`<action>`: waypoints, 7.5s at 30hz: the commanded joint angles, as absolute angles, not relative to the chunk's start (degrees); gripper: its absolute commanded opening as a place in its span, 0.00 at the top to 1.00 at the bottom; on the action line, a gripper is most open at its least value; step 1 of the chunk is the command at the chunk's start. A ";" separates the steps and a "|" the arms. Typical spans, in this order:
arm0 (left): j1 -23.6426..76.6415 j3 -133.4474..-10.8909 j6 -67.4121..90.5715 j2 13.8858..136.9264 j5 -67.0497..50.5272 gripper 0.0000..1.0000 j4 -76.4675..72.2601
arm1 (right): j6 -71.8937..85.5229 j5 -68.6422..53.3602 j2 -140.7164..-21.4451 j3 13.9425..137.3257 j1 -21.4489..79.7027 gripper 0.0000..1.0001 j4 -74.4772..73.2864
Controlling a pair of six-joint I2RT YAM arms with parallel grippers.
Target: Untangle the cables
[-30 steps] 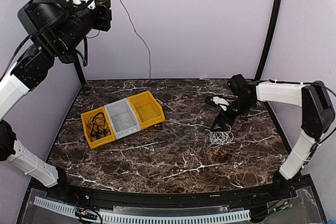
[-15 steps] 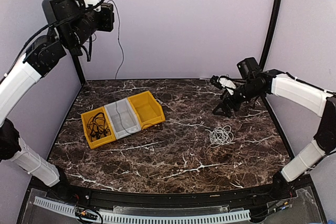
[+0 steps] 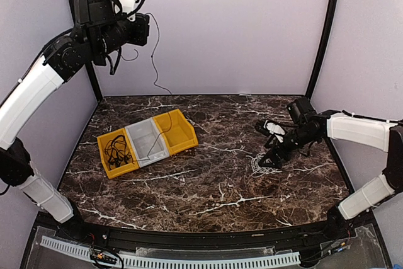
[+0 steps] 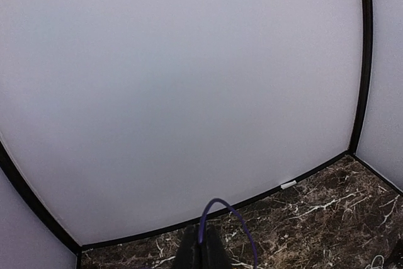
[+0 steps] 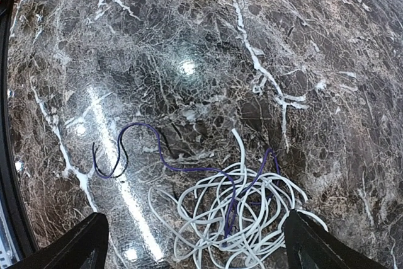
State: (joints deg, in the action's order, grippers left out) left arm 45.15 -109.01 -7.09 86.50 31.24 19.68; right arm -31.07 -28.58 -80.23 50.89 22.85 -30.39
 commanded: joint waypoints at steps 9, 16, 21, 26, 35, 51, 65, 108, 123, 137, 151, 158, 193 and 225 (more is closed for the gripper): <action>39.62 -115.40 -13.38 85.68 31.15 1.00 14.46 | -32.37 -29.26 -78.27 48.78 22.63 0.01 -25.01; 38.39 -119.75 -13.92 87.38 29.84 1.00 14.50 | -32.67 -28.88 -79.18 48.60 22.68 0.01 -24.97; 37.99 -123.39 -14.26 89.39 29.38 1.00 14.84 | -32.79 -28.73 -79.65 48.64 22.67 0.01 -25.13; 37.35 -127.78 -15.88 91.36 29.49 1.00 13.79 | -32.89 -28.66 -79.64 48.54 22.66 0.02 -25.08; 36.84 -129.91 -20.46 90.60 31.17 1.00 8.51 | -33.10 -28.65 -80.13 48.43 22.62 0.01 -25.07; 36.36 -131.83 -7.37 88.18 19.41 1.00 10.20 | -33.40 -28.86 -80.30 48.39 22.66 0.01 -25.43; 36.47 -104.67 14.24 78.56 -12.01 1.00 7.90 | -34.12 -29.19 -81.00 48.47 22.68 0.02 -25.96; 36.43 -62.21 17.84 60.39 -5.22 1.00 14.86 | -25.20 -23.00 -127.24 95.32 42.10 0.28 -24.45; 36.47 -61.83 17.60 60.21 -4.32 1.00 14.63 | -26.93 -30.04 -127.89 97.62 42.67 1.00 -24.18; 36.47 -68.72 16.37 53.72 7.92 1.00 18.01 | -27.44 -37.08 -116.24 98.55 50.13 1.00 -26.44; 36.47 -75.72 5.76 57.35 23.39 1.00 4.14 | -18.51 -26.84 -132.09 120.79 53.26 1.00 -18.76; 36.05 -78.52 -2.33 66.27 26.87 1.00 -2.85 | -14.07 -22.99 -140.93 129.93 53.39 1.00 -16.43; 26.28 -85.33 5.10 84.47 4.96 1.00 -9.59 | -20.95 -21.49 -116.31 96.67 52.98 0.43 -16.83; 26.28 -49.82 21.38 67.81 -2.80 1.00 0.96 | -26.51 -27.70 -72.96 49.00 16.40 0.38 -13.16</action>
State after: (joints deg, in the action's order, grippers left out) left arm 26.20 -51.53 20.53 66.70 -2.55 5.85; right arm -26.26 -26.96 -75.29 50.11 17.02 -16.95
